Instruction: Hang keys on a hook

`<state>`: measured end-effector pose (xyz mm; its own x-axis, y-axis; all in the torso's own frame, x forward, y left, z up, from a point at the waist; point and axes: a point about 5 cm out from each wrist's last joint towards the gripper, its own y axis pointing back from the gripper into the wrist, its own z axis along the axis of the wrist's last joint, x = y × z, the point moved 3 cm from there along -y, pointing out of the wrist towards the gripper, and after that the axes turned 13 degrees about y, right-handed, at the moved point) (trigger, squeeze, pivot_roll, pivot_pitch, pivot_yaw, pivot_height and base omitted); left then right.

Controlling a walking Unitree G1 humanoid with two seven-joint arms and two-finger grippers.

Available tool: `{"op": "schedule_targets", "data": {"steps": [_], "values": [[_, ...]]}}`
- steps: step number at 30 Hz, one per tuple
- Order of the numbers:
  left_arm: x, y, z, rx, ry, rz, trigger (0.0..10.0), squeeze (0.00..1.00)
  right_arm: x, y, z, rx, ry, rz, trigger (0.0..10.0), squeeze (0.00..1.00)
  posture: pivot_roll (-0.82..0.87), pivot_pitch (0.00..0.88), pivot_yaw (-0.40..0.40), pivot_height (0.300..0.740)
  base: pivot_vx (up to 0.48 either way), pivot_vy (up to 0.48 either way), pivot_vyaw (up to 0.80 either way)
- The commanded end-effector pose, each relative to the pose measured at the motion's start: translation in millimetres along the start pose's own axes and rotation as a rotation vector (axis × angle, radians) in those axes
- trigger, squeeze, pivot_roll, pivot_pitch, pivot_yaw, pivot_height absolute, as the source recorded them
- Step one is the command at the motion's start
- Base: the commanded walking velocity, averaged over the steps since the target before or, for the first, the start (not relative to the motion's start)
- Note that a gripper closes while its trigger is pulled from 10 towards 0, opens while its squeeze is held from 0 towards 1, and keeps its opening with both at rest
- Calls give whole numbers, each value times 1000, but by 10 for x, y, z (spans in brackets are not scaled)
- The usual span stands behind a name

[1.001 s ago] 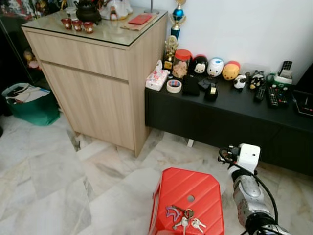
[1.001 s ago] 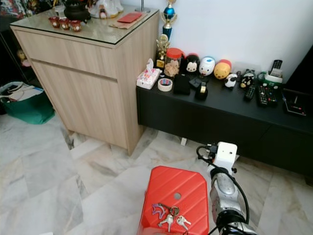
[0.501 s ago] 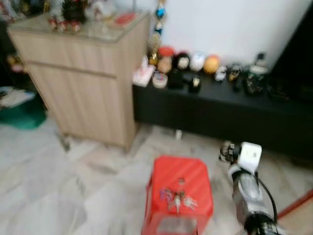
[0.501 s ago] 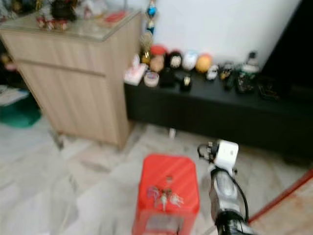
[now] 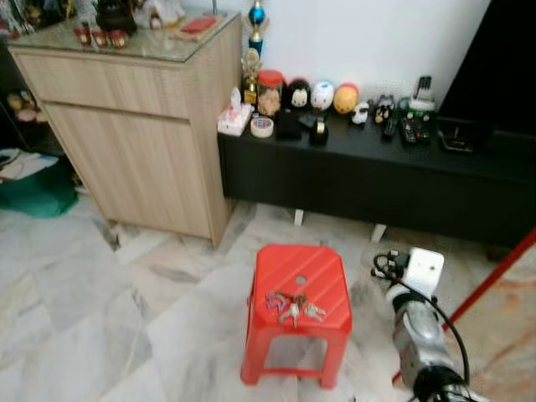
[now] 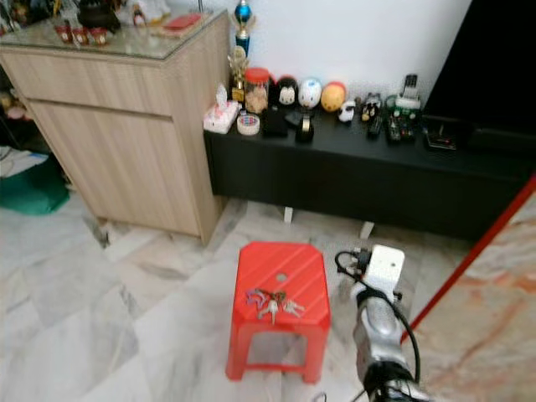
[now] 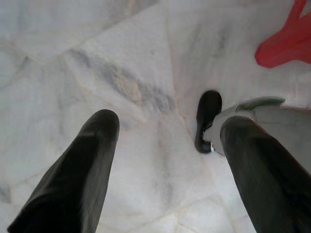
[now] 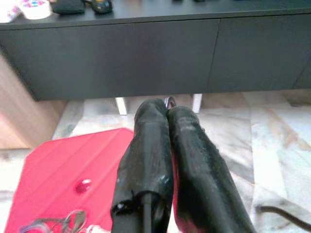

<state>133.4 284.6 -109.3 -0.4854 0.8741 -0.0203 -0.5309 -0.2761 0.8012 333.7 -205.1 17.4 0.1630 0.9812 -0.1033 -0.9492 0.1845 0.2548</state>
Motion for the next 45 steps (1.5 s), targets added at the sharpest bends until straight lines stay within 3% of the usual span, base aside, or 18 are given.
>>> {"op": "schedule_targets", "data": {"steps": [1, 14, 23, 31, 45], "values": [[19, 19, -79, 25, -10, 1, 10000, 0, -37, -18, 44, -15, -3, -13, 10000, 0, 74, 0, -43, 740, -281, 0, 0], [61, 30, -91, 26, 8, 8, 10000, 0, -92, -15, 35, -13, -33, -31, 10000, 0, 69, 0, -54, 740, -284, 0, 0], [45, 38, -142, 30, 60, 18, 10000, 0, -180, -38, 74, -22, -103, -49, 10000, 0, 61, 0, -71, 740, -127, 0, 0], [-175, 30, -243, 41, 103, -1, 10000, 0, -199, -90, 176, -39, -77, -21, 10000, 0, 56, 0, -107, 740, 0, 0, -787], [-249, 17, -215, 22, 130, -4, 10000, 0, -129, -94, 203, -50, -62, 7, 10000, 0, 60, 0, -104, 740, 0, 0, -781]]}}
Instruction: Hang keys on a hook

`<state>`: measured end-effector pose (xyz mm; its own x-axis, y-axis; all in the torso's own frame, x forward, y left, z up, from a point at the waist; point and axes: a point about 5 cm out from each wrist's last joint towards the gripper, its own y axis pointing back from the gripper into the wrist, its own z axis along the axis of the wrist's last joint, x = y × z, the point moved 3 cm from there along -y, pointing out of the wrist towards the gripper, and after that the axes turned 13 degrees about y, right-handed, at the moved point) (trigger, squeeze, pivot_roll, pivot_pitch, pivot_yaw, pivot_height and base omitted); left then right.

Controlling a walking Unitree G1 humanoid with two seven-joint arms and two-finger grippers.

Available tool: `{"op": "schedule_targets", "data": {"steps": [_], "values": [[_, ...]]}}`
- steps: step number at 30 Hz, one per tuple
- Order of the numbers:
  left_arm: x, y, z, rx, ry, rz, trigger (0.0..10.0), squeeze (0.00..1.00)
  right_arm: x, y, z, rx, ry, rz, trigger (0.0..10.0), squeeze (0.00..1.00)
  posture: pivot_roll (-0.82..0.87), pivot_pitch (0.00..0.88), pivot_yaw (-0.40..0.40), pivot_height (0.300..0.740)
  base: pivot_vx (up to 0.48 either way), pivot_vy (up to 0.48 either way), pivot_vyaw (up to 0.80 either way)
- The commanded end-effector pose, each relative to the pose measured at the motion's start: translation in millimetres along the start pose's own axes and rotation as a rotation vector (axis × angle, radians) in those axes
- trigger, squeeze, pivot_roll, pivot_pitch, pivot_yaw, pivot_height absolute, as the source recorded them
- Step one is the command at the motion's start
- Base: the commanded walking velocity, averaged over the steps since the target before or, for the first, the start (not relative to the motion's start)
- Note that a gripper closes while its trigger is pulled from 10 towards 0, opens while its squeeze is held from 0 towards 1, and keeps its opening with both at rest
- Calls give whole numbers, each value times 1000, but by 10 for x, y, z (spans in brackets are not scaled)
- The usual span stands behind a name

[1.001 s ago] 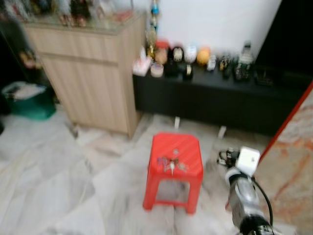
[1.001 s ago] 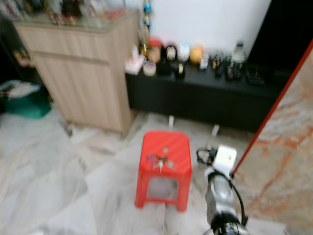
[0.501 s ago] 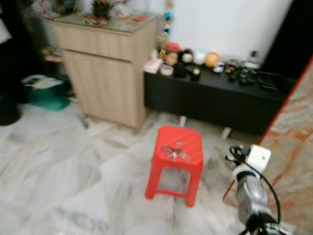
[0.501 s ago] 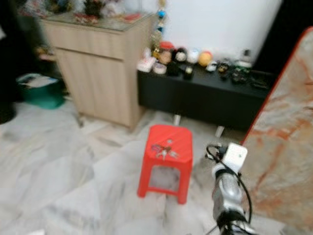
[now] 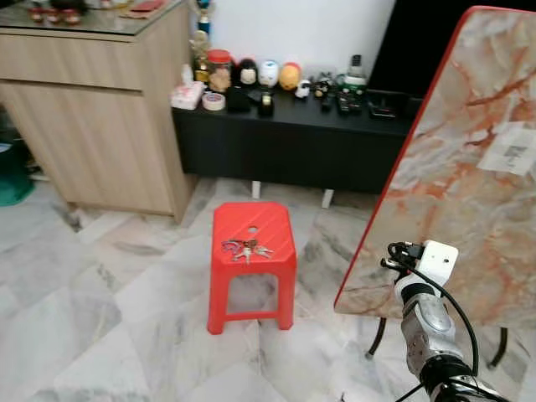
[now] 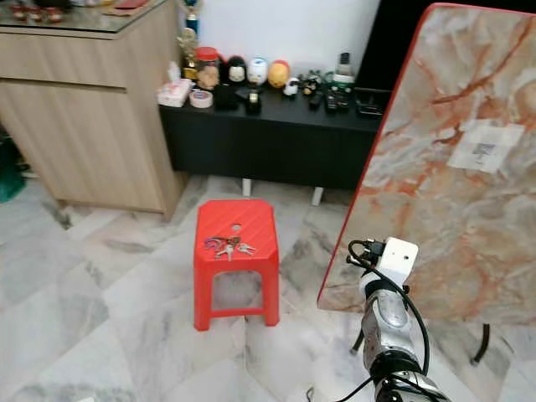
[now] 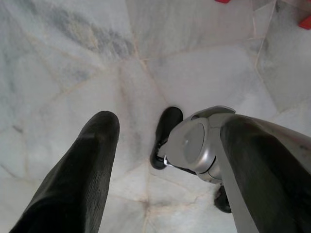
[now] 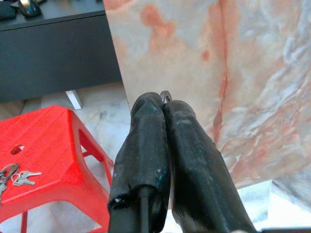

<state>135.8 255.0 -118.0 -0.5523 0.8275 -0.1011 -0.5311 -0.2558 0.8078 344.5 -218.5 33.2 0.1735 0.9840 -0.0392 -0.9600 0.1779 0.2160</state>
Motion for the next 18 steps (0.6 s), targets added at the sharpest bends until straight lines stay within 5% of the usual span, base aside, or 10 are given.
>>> {"op": "schedule_targets", "data": {"steps": [1, 18], "values": [[19, 16, -53, 5, 17, 10, 10000, 0, 10, -7, 38, -16, 6, 2, 10000, 0, 58, 0, -98, 740, 0, 0, -781], [204, 20, 84, -17, 2, 24, 10000, 0, 53, -2, 69, -39, -3, -7, 10000, 0, 62, 0, -76, 740, 0, 0, -781]]}}
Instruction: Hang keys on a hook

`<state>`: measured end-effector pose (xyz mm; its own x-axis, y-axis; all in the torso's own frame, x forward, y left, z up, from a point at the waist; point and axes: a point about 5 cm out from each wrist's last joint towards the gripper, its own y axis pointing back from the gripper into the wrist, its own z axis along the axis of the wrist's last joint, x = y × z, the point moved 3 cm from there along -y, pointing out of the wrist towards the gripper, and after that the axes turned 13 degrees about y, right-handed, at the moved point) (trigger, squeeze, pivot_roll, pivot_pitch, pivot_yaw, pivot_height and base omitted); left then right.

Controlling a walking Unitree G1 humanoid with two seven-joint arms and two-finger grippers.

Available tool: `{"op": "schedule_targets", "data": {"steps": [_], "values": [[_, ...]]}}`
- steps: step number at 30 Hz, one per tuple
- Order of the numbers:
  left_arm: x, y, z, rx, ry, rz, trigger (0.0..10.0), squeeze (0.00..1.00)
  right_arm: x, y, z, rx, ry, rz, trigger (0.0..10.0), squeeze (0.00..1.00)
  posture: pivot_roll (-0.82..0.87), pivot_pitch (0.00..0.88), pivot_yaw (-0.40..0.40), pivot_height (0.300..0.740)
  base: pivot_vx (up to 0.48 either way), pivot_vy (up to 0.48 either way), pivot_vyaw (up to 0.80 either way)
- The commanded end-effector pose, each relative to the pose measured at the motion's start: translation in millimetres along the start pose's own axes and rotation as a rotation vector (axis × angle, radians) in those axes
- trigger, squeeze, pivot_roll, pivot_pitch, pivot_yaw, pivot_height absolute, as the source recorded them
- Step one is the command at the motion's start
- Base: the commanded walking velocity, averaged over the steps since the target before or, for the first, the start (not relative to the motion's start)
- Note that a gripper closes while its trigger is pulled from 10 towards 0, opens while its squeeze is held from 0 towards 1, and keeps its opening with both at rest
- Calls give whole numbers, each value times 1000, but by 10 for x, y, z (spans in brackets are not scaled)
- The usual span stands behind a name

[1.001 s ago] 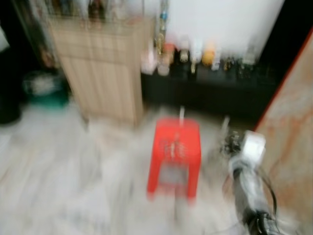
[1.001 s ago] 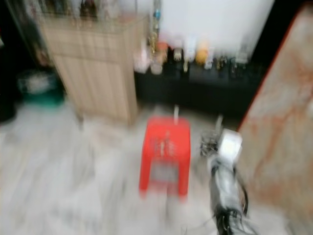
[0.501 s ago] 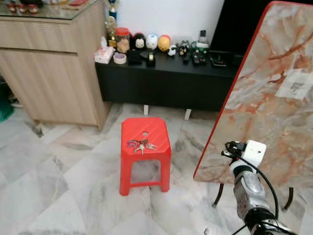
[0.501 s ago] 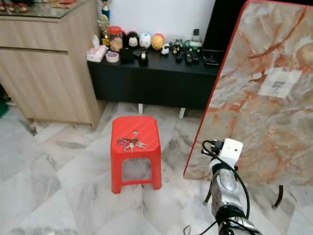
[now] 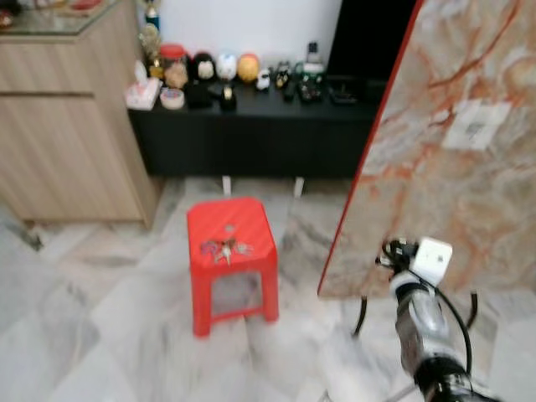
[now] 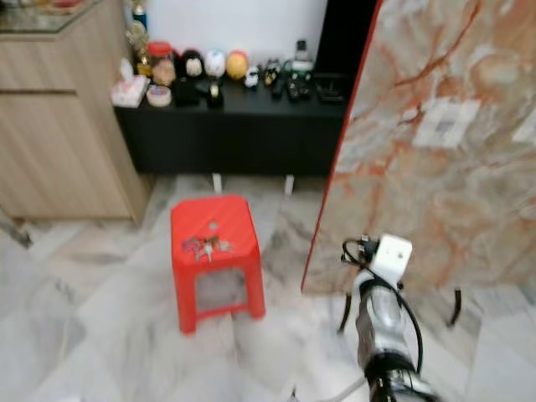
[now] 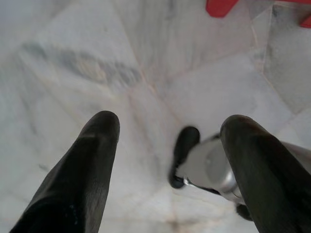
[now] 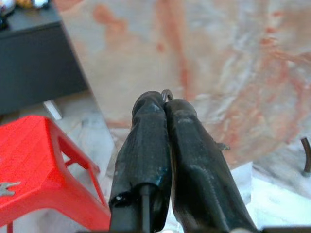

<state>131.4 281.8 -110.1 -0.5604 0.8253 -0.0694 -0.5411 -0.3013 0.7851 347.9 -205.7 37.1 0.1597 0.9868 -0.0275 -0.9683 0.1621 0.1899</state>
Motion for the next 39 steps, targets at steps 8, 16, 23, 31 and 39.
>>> {"op": "schedule_targets", "data": {"steps": [8, 16, 23, 31, 39], "values": [[-61, 6, -99, 34, 5, -3, 10000, 0, -58, 2, 31, -17, 27, -10, 10000, 0, 64, 0, -80, 740, 0, -262, -782], [-77, 7, -111, 35, 5, -1, 10000, 0, -4, -12, 111, -57, 59, 8, 10000, 0, 63, 0, -78, 740, 0, 0, -55], [-76, 4, -102, 32, 9, 1, 10000, 0, 109, -21, 203, -105, 108, 48, 10000, 0, 61, 0, -73, 740, 0, 0, 0], [-53, 1, -67, 17, 14, 10, 10000, 0, 138, -17, 216, -114, 114, 50, 10000, 0, 68, 0, -74, 740, 0, 0, 0], [-45, 1, -46, 7, 13, 5, 10000, 0, 133, 64, 164, -136, 156, 72, 10000, 0, 85, 0, -75, 740, 0, 0, 0]]}}
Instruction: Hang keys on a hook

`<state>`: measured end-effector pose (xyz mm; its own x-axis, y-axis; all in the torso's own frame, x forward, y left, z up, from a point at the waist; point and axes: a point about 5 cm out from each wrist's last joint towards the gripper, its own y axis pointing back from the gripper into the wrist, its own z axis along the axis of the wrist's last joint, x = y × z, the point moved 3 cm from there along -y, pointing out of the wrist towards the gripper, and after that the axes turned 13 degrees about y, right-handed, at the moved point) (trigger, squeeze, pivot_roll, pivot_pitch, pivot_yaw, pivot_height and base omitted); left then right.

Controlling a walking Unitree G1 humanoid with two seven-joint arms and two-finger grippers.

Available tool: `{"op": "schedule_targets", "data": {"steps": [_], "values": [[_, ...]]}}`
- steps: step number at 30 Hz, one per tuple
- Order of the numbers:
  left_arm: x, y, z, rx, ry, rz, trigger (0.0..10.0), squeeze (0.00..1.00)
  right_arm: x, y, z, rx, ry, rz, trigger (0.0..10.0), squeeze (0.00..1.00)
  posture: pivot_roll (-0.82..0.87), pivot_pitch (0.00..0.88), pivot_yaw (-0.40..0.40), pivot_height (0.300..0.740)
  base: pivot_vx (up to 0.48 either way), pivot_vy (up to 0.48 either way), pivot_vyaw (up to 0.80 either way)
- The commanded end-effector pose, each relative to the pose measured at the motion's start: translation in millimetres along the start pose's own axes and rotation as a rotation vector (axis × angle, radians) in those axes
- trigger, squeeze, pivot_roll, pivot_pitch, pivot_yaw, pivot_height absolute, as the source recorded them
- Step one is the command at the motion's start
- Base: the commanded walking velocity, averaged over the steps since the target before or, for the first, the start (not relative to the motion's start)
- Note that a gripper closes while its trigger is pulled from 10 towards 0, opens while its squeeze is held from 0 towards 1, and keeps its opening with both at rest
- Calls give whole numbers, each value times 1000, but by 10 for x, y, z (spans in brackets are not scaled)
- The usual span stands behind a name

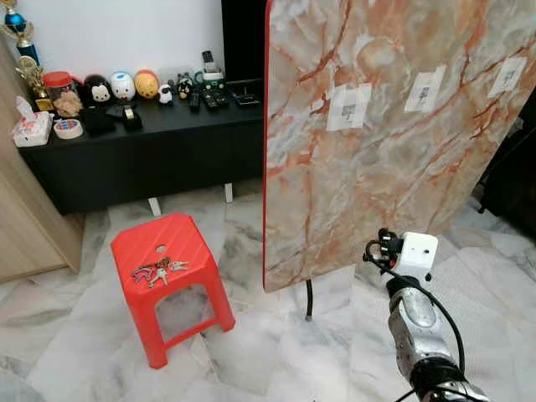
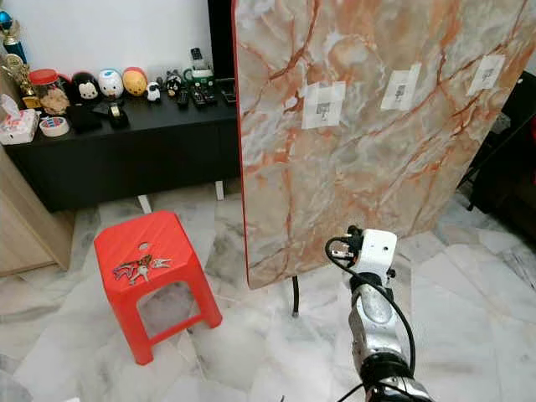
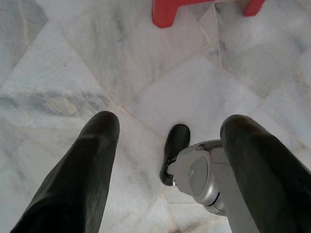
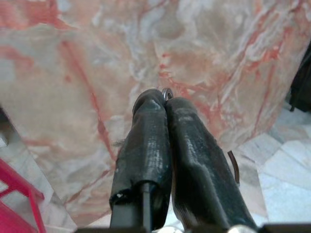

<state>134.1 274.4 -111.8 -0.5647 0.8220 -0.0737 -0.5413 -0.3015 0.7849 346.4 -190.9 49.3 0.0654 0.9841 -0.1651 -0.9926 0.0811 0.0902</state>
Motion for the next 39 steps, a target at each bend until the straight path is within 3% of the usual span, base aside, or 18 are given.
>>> {"op": "schedule_targets", "data": {"steps": [1, 26, 39], "values": [[36, 8, -13, 5, 9, 5, 10000, 0, -29, 14, 28, -24, 11, -10, 10000, 0, 82, 0, -71, 740, 0, 0, 0], [30, -2, 30, -6, 12, 1, 10000, 0, 104, 17, 39, -15, 10, 15, 10000, 0, 79, 0, -66, 740, 246, 0, 0], [24, -4, 39, -10, 14, -2, 10000, 0, 95, 8, 52, -16, 15, 6, 10000, 0, 81, 0, -64, 740, 290, 0, 0]]}}
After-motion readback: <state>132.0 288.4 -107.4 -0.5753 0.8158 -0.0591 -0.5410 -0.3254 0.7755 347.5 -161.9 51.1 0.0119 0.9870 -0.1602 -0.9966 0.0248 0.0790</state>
